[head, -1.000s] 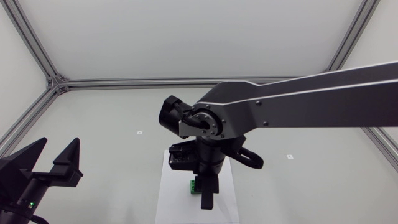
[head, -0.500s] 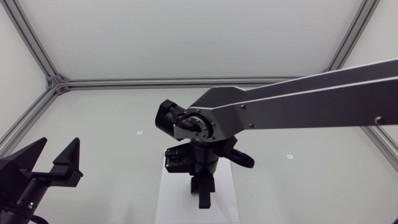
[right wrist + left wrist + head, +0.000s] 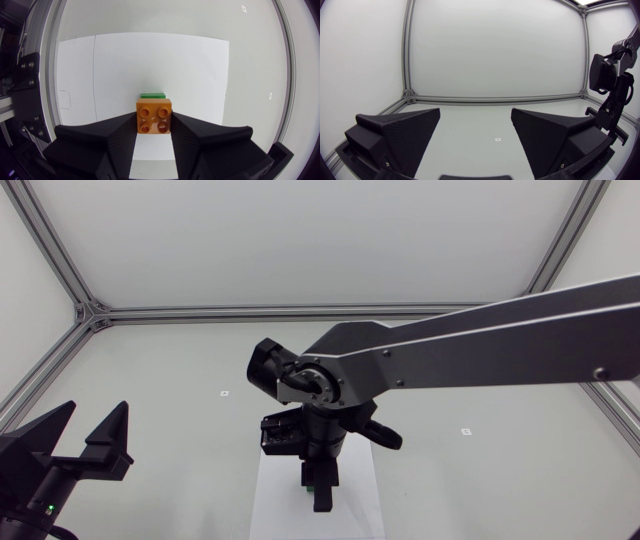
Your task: Pick up the orange 2x2 brick with the right arm and stack it on top of the green 2x2 brick in the center
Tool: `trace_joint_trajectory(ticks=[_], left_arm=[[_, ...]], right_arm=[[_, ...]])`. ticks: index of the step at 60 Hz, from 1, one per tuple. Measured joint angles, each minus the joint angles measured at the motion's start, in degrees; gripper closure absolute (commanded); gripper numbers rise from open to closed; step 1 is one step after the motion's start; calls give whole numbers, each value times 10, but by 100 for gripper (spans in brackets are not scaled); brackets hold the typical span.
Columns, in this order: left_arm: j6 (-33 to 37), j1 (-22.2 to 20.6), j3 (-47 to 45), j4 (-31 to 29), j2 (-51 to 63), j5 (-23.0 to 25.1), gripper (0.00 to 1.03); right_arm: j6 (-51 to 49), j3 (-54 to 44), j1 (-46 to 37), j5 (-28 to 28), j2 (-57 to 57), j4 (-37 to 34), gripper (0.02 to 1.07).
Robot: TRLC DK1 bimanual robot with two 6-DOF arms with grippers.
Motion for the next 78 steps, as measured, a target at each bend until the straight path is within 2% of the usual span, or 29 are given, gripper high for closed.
trace_joint_trajectory(ticks=[23,78], left_arm=[[0,0,0,0,0,0,4],[0,0,0,0,0,0,4]], right_arm=[[0,0,-8,-19,12,2,88],[-13,-10,-13,-20,21,14,88]])
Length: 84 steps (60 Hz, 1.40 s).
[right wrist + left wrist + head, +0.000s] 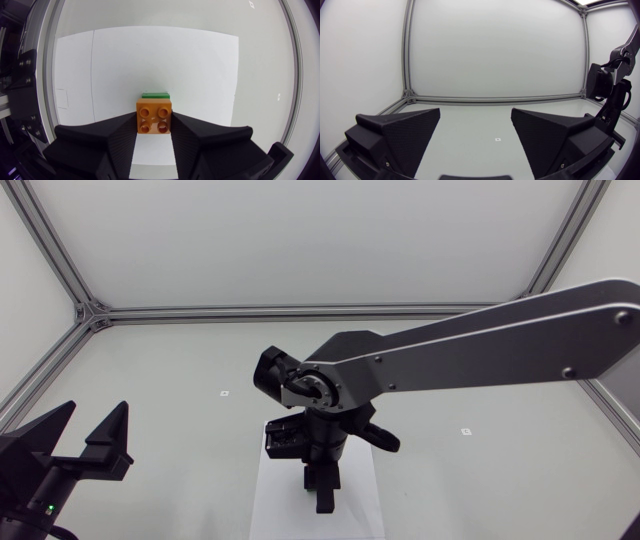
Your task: Pick up the orange 2x2 brick with the right arm and stack it on top of the green 2x2 brick in the center
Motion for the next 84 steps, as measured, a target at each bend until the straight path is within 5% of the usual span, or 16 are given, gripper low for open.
trace_joint_trajectory(ticks=[61,84], left_arm=[[0,0,0,0,0,0,4],[0,0,0,0,0,0,4]], right_arm=[[0,11,-3,-1,20,-4,89],[0,11,-28,-40,24,-4,89]])
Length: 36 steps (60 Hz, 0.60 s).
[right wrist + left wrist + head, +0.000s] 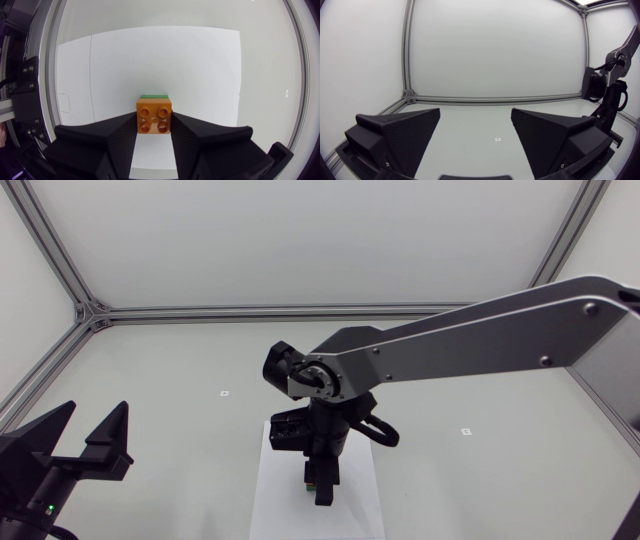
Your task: Pick up the orange 2x2 brick with the right arm and stack it on top of the green 2x2 brick in the center
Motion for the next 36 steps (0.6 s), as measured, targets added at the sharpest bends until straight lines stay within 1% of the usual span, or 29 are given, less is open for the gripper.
trace_joint_trajectory(ticks=[11,21,36], left_arm=[[0,0,0,0,0,0,4],[0,0,0,0,0,0,4],[0,0,0,0,0,0,4]], right_arm=[[4,-8,4,9,-5,10,89],[15,-10,16,38,-6,16,89],[17,-9,20,45,-3,12,89]])
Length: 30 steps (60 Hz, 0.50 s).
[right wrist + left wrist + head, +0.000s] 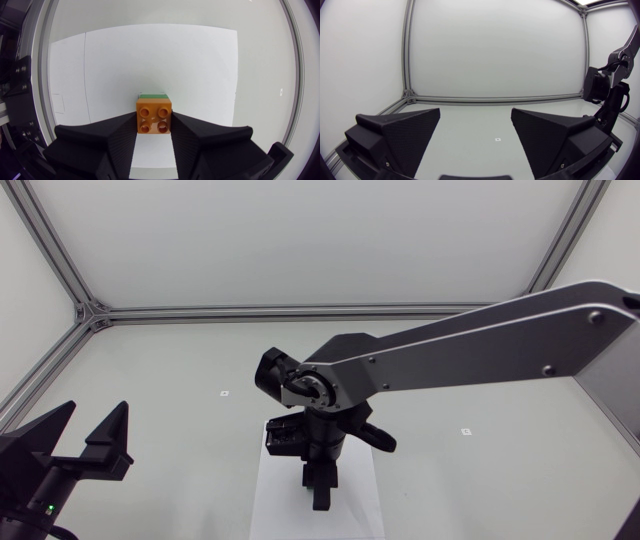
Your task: Pick up the orange 2x2 brick with the right arm and stack it on top of the green 2x2 brick in the center
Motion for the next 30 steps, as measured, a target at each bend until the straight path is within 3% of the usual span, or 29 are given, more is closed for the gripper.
trace_joint_trajectory(ticks=[30], left_arm=[[0,0,0,0,0,0,4]], right_arm=[[-17,-2,-8,-26,3,2,89]])
